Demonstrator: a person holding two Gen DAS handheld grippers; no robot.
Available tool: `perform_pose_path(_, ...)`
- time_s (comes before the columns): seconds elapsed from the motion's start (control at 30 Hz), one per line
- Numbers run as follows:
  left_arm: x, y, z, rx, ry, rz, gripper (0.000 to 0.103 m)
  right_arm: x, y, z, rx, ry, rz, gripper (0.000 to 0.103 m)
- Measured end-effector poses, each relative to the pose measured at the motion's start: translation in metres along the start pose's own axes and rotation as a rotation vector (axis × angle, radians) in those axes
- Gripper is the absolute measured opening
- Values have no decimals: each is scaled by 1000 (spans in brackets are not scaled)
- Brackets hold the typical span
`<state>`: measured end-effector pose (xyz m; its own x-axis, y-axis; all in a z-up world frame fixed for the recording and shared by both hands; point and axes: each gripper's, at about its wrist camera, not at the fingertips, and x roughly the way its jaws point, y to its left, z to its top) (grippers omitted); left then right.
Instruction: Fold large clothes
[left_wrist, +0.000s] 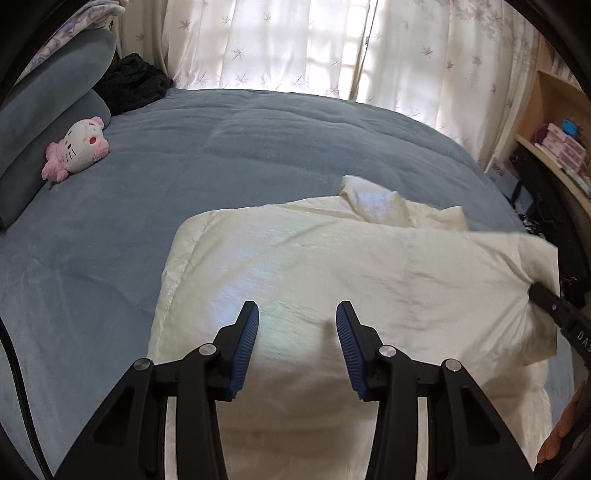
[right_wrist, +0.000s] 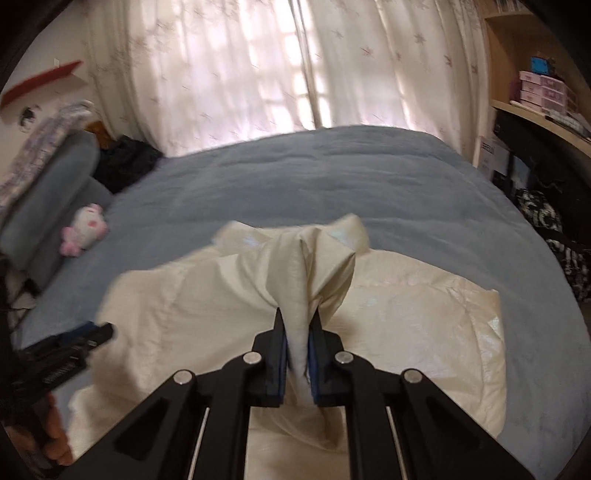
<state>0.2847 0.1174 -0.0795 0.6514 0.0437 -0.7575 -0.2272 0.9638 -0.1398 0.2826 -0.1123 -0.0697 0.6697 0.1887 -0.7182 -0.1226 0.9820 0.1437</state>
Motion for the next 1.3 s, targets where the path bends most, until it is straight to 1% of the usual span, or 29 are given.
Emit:
perform_pose_path(0.07,21,-1,-1,-1,16,28,42,24,-16,-6,36,40,-47,9)
perform_pose_path(0.13,40,0,-4,2,31,46,42,43,-32,-16,72,87,-67,9)
perform_pose_path(0.17,48,0,-6,10,30,54,42,57,-42,-23,103,128,-58,11)
perform_pose_path(0.2,55,0,-9,28,26,65,42,64,-46,-27,120,149,-50,13)
perform_pose_path(0.27,63,-1,-12,64,20,82,43,73,-51,-32,128,163,-42,19)
perform_pose_path(0.33,69,-1,-14,94,17,89,43,73,-48,-31,109,160,-50,21)
perform_pose_path(0.47,79,6,-12,118,20,109,43,74,-45,-28,87,171,-53,28)
perform_pose_path(0.6,85,9,-9,119,36,119,43,70,-50,-25,146,188,-31,37)
perform_pose_path(0.73,69,6,-6,141,51,104,43,54,-53,-24,197,187,-33,38)
perform_pose_path(0.83,53,6,0,138,50,89,43,34,-51,-21,199,145,-19,38)
perform_pose_path(0.93,34,4,11,125,11,60,43,15,-43,-13,198,88,3,38)
perform_pose_path(0.97,29,2,15,121,-2,53,43,10,-38,-9,199,67,24,38)
perform_pose_path(1.03,26,-3,21,114,-16,45,43,8,-25,-2,195,55,66,38)
perform_pose_path(1.1,28,-10,24,110,-21,44,43,15,-9,3,176,57,93,38)
perform_pose_path(1.2,43,-24,23,112,-11,42,43,33,24,4,127,73,116,38)
perform_pose_path(1.27,55,-30,21,109,2,46,43,51,44,1,93,98,142,38)
perform_pose_path(1.3,60,-32,19,108,10,49,43,60,50,-1,78,107,140,38)
